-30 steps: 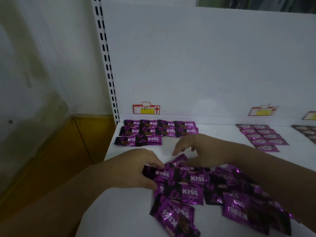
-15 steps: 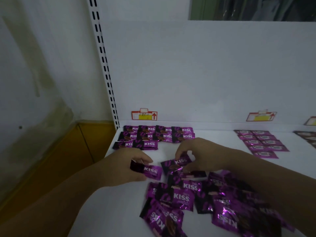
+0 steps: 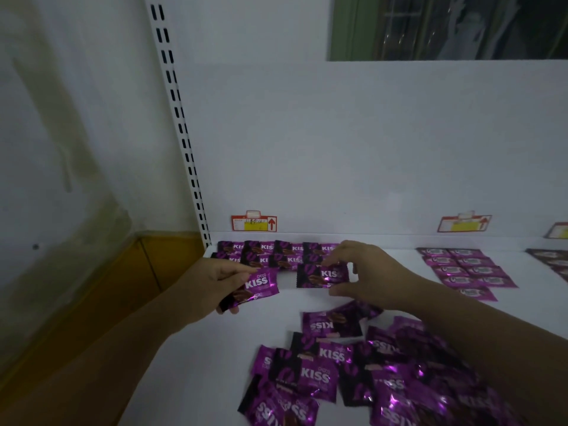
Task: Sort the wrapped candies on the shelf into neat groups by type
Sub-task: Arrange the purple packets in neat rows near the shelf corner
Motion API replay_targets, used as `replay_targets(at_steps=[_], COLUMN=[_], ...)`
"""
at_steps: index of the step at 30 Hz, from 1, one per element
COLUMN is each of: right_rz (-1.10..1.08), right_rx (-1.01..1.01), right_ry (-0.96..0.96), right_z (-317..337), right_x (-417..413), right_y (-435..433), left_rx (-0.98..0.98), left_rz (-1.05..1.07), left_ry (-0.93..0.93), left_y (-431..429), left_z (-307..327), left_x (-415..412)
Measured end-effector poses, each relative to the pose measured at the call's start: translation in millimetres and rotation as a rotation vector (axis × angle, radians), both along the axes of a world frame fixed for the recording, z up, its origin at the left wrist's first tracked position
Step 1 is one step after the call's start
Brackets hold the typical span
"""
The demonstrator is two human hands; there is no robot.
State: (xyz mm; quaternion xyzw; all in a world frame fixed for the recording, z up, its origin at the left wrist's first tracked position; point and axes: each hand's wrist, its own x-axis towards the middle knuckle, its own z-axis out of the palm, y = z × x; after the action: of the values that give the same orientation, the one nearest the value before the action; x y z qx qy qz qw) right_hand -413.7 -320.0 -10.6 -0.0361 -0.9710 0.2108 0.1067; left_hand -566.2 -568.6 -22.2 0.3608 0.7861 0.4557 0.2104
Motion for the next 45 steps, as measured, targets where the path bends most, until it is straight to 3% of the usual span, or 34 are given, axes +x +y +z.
replay_targets(at_steps=[7,14,20,26,31,37,39,41,45], right_rz=[-0.068,0.013,0.03,0.056,0.282,0.185,0.101,-0.051,-0.191], right_rx=[0.069,0.119,0.143,0.06,0.237,0.27,0.262,0.182,0.09], right_ry=[-0.011,0.005,-0.022,0.197,0.3,0.323,0.349,0.329,0.147], right_z=[-13,-24,-31,-8,16,18,18,17,0], right_x=[-22,-51,-58,-45,-30,-12,-8,-5,1], right_y=[-4,-19,-23,-20,-25,-11,0,15,39], left_rx=[-0.036,-0.114,-0.14,-0.054,0.06,0.145,0.185,0.097,-0.083], left_rz=[0.07,0.114,0.027,-0.052,-0.101,-0.109,0.01,0.081,-0.155], left_ry=[-0.179,-0.268,-0.267,-0.083,-0.079,-0.094,0.07,0.402,0.757], left_y=[-9,-1,0,15,48,75,79,77,66], left_z=[-7,-16,-19,-3,16,23,20,14,-13], left_x=[-27,-47,-49,-30,-6,10,9,7,9])
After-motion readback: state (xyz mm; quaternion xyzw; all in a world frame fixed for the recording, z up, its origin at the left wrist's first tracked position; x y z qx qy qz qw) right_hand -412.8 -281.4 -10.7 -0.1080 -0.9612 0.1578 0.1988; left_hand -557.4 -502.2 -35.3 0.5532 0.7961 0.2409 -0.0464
